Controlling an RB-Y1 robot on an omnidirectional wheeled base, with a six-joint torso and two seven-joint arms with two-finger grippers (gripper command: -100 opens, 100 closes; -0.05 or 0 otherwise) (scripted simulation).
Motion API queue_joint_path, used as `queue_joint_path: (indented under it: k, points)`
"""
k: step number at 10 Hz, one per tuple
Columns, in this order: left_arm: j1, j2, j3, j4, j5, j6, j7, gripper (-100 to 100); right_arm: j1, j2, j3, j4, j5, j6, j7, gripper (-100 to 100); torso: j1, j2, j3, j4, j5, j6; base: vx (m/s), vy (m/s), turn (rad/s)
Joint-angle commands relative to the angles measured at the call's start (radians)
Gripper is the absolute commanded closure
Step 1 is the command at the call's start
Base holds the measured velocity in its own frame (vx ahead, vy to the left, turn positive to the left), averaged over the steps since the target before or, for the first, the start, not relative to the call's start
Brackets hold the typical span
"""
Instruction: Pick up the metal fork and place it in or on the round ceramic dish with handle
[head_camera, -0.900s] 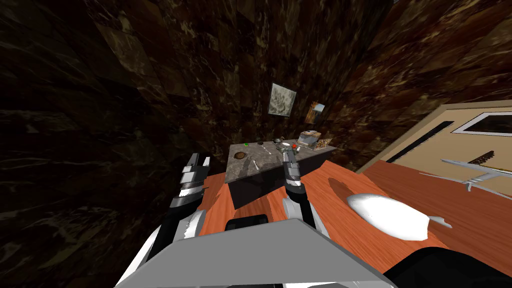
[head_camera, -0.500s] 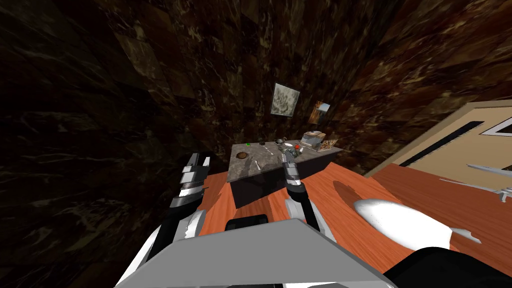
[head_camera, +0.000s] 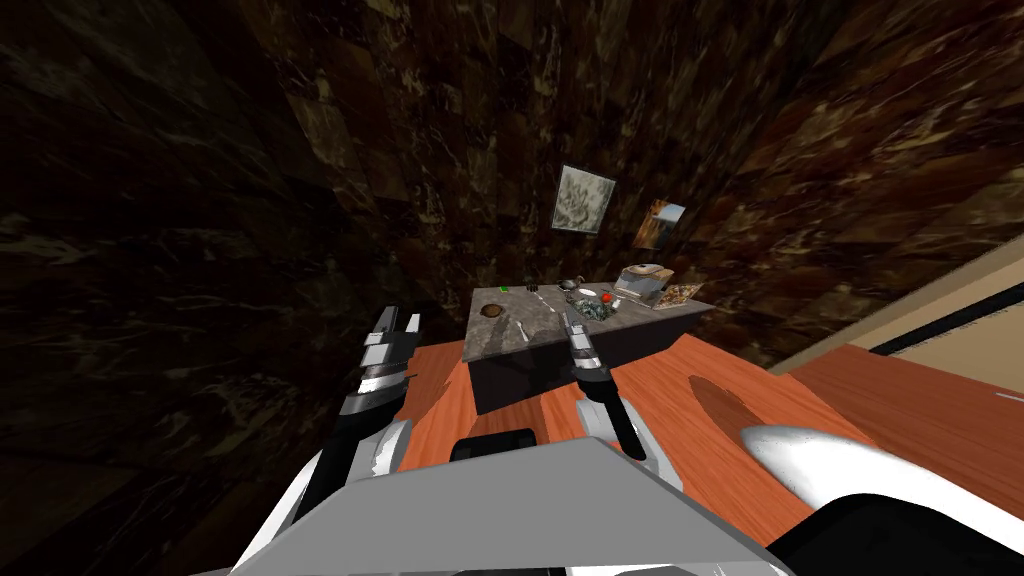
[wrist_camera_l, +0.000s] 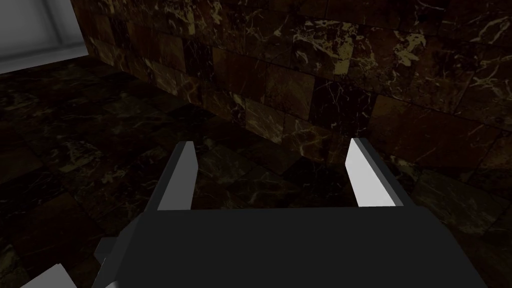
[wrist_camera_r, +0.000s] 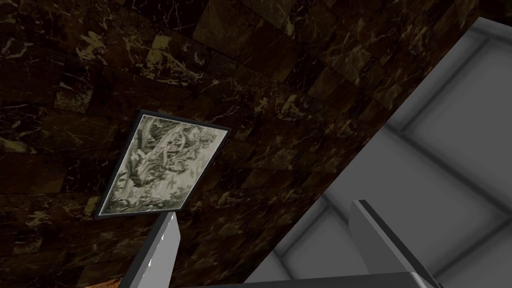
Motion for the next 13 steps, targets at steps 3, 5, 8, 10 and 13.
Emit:
queue_joint_path:
  k: [3,5,8,10,13]
  points:
    - [0.000,0.000,0.000,0.000,0.000,0.000,0.000,0,0.002,-0.031,-0.020,0.011,-0.004,0.104,0.036,-100,0.000,0.000,0.000,0.000,0.000,0.001,0.004,0.016,0.142]
    - [0.000,0.000,0.000,0.000,0.000,0.000,0.000,0,0.004,-0.042,-0.029,0.015,-0.006,0.150,0.052,-100,0.000,0.000,0.000,0.000,0.000,0.000,0.006,0.016,0.165]
    - [0.000,0.000,0.000,0.000,0.000,0.000,0.000,0,0.007,-0.061,-0.048,0.023,-0.010,0.245,0.085,-100,0.001,0.000,0.000,0.000,0.000,0.000,0.008,0.019,0.187]
    - [0.000,0.000,0.000,0.000,0.000,0.000,0.000,0,0.009,-0.069,-0.058,0.027,-0.012,0.295,0.103,-100,0.000,0.000,0.000,0.000,0.000,0.001,0.006,0.013,0.104]
    - [0.000,0.000,0.000,0.000,0.000,0.000,0.000,0,0.013,-0.085,-0.079,0.037,-0.016,0.386,0.140,-100,0.000,0.000,0.000,0.000,0.000,0.001,0.008,0.016,0.164]
